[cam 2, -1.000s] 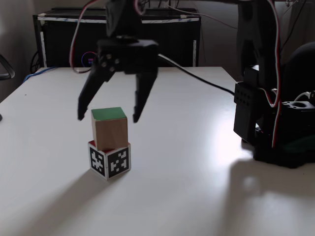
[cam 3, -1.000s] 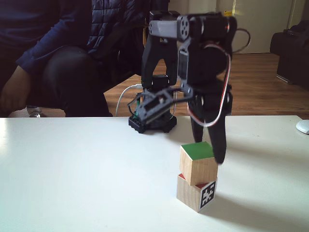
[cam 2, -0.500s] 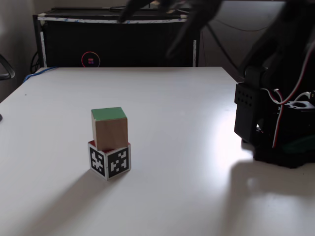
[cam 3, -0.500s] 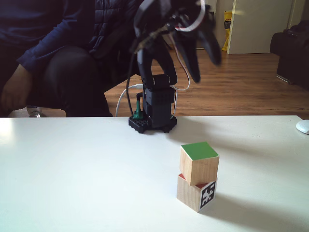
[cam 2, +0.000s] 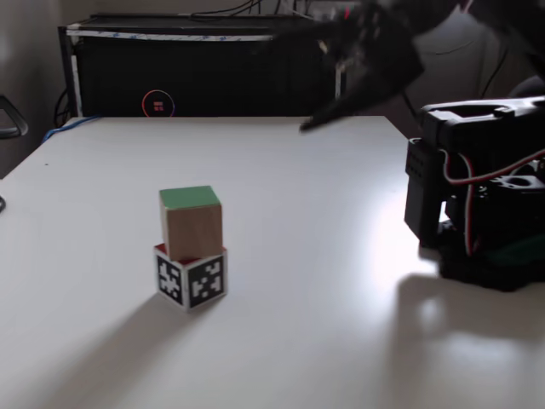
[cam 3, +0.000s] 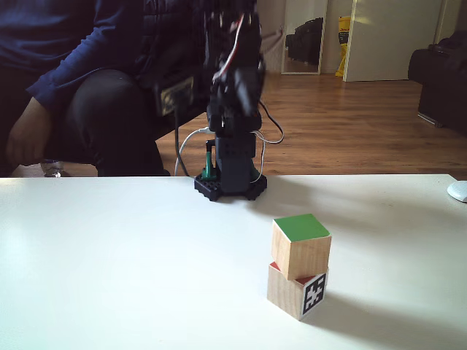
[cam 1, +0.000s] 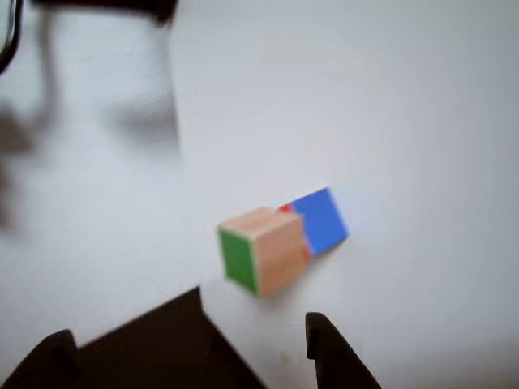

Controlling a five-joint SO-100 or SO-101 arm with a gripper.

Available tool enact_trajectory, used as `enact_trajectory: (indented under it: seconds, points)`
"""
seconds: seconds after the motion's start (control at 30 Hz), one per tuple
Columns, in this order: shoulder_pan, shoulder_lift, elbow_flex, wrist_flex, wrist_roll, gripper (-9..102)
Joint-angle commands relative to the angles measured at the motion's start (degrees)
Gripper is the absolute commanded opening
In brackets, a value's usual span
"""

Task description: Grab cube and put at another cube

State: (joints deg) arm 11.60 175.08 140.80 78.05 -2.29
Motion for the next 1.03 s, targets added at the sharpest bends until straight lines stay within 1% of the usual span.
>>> enact_trajectory:
  seconds: [0.0,0.03,0.13,0.23,0.3,0.37,0.43,0.6,1.0]
  points:
    - [3.16,9.05,9.84,-2.64,-1.85,36]
    - [4.04,13.45,13.18,-2.29,-2.02,32]
    - [5.71,13.36,17.93,-3.69,-1.67,23]
    - [5.54,13.36,23.12,-5.8,-0.7,10]
    - [4.57,13.36,27.6,-7.21,-2.29,4]
    - [4.31,13.36,30.15,-8.35,-3.6,0]
    - [4.92,13.36,29.97,-7.56,-4.92,0]
    - [3.96,13.27,29.36,-4.13,-4.13,0]
    - [3.78,13.27,29.36,-4.13,-4.39,0]
